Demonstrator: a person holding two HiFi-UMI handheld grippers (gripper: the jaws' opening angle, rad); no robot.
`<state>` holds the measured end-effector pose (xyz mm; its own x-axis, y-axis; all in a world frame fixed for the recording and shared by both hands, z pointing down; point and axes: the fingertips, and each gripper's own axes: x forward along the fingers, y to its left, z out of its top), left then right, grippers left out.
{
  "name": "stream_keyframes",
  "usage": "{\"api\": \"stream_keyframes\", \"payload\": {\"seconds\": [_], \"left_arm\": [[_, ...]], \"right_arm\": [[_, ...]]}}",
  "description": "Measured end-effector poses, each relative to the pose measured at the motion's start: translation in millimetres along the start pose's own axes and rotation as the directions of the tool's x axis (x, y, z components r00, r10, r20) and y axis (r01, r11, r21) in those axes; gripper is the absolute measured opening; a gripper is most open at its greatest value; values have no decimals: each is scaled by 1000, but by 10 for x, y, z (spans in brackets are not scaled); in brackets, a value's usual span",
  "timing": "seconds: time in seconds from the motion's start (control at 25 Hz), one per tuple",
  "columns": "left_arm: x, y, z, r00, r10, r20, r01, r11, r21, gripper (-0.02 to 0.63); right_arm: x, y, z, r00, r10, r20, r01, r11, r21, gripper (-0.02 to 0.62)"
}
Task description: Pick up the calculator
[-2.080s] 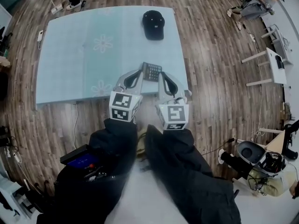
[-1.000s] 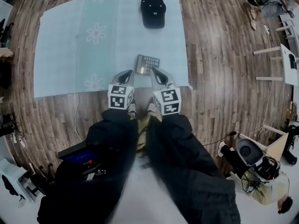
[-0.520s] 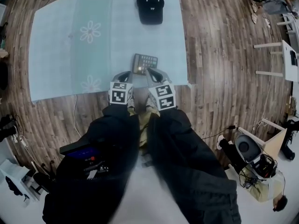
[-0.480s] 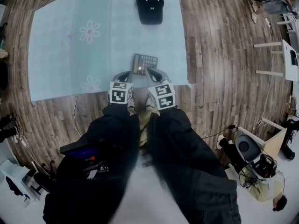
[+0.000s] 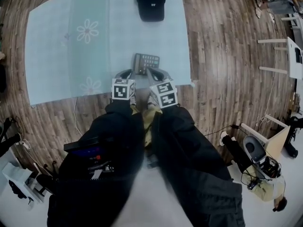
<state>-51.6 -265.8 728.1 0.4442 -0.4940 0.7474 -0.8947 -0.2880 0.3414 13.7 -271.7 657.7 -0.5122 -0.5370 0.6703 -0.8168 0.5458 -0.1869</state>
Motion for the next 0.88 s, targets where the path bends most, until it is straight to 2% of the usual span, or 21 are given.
{"api": "stream_keyframes", "payload": {"seconds": [0.16, 0.48, 0.72, 0.88], "left_arm": [[69, 25, -59, 1000, -8, -17, 7, 999, -36, 86], [304, 112, -140, 999, -21, -40, 18, 996, -83, 117], [540, 94, -156, 994, -107, -36, 98, 978, -186, 147], [607, 86, -203, 991, -122, -47, 110, 973, -205, 146]], "right_arm": [[-65, -41, -36, 1000, -15, -13, 15, 1000, -1, 2], [-6, -118, -116, 1000, -15, -27, 16, 999, 33, 2], [44, -235, -190, 999, -15, -43, 17, 999, 34, 2], [3, -245, -208, 999, -17, -48, 19, 999, 50, 2]]}}
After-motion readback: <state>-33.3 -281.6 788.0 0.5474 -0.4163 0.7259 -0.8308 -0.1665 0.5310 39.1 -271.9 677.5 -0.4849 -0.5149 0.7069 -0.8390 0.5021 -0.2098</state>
